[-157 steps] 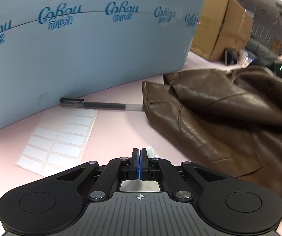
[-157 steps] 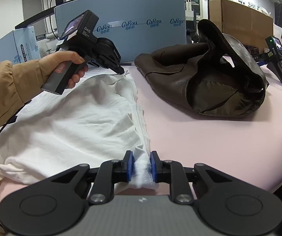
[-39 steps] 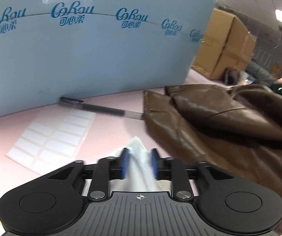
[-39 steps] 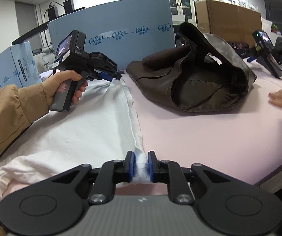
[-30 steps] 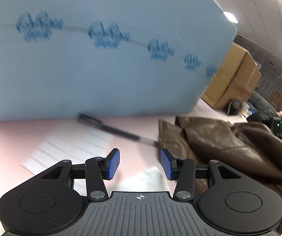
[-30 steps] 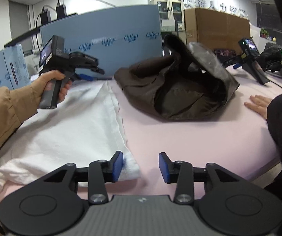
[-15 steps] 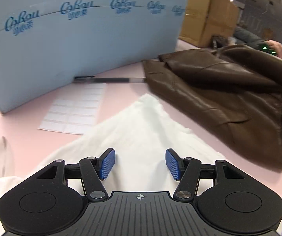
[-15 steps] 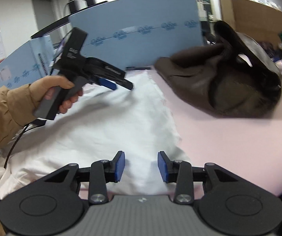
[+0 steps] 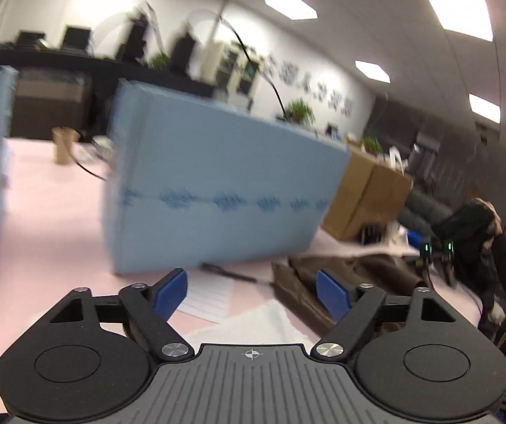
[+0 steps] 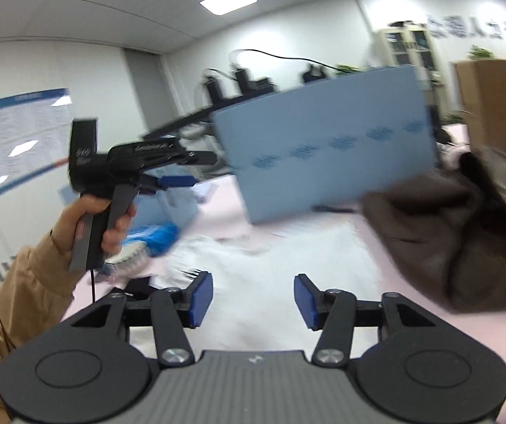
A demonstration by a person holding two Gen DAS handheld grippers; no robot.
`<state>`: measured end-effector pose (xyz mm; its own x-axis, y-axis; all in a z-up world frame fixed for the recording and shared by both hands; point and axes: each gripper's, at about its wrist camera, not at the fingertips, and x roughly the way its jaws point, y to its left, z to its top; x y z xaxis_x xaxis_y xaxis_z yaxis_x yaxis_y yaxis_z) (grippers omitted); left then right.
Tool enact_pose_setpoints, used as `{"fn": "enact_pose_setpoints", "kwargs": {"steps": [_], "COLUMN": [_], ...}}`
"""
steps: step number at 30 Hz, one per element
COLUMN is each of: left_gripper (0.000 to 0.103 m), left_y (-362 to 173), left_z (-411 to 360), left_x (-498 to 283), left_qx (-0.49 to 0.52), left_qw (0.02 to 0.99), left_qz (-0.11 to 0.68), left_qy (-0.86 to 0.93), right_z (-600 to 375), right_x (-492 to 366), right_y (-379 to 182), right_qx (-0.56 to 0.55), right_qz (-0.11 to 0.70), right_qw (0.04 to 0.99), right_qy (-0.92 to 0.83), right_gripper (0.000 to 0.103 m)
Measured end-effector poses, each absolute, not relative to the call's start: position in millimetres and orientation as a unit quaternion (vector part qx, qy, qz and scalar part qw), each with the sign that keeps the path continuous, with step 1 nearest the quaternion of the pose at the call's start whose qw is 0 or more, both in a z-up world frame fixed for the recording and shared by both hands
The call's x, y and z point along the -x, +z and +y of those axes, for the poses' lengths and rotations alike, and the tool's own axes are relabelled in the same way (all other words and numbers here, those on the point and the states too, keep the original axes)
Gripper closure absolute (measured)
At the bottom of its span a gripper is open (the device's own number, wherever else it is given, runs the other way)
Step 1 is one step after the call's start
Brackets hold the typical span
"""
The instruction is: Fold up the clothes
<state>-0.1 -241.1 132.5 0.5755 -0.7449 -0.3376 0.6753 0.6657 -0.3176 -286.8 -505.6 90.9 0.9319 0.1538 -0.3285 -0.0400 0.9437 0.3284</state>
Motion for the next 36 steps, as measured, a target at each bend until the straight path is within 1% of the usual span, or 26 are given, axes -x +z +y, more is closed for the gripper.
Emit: {"fn": "enact_pose_setpoints", "kwargs": {"steps": [4,8,11,15,18,20,23,25,26,28,29,32,36], "left_gripper": [0.015,0.015,0.015,0.015,0.015,0.015,0.014,0.012,0.011,0.003,0.003,0.003,0.003], "left_y": [114,80,60,41,31,31,44,58,67,74,76,75,65], "left_z": [-160,-95,-53,-19,13,32,35,22,15,8,5,-3,-16], "left_x": [15,8,2,1,0,-1,-5,-14,-19,-30,-38,-67,-112], "left_qx": [0.069,0.077,0.111,0.121,0.185,0.236,0.265,0.236,0.213,0.206,0.21,0.206,0.171], "left_qw": [0.925,0.942,0.941,0.952,0.947,0.941,0.939,0.949,0.959,0.967,0.97,0.97,0.973], "left_qz": [0.217,0.25,0.27,0.261,0.242,0.218,0.192,0.179,0.169,0.143,0.126,0.13,0.142], "left_qy": [-0.305,-0.209,-0.17,-0.107,-0.103,-0.105,-0.101,-0.103,-0.084,-0.039,-0.013,0.025,0.058], "right_z": [-480,-457,-439,-410,-390,-385,-380,-380,-380,-384,-383,-381,-357], "right_x": [236,185,148,95,53,36,6,-4,-9,-19,-26,-46,-83], "right_y": [102,106,108,109,111,110,107,103,102,100,99,95,87], "right_qx": [-0.184,-0.212,-0.225,-0.203,-0.184,-0.2,-0.248,-0.265,-0.272,-0.289,-0.297,-0.317,-0.311], "right_qz": [0.171,0.181,0.2,0.227,0.233,0.225,0.21,0.206,0.204,0.171,0.161,0.132,0.141], "right_qw": [0.964,0.954,0.944,0.943,0.947,0.946,0.941,0.939,0.938,0.942,0.941,0.936,0.932], "right_qy": [0.091,0.114,0.136,0.131,0.123,0.121,0.092,0.078,0.068,0.022,-0.003,-0.078,-0.121], "right_gripper": [0.039,0.036,0.035,0.033,0.033,0.033,0.032,0.03,0.03,0.027,0.027,0.025,0.025]}}
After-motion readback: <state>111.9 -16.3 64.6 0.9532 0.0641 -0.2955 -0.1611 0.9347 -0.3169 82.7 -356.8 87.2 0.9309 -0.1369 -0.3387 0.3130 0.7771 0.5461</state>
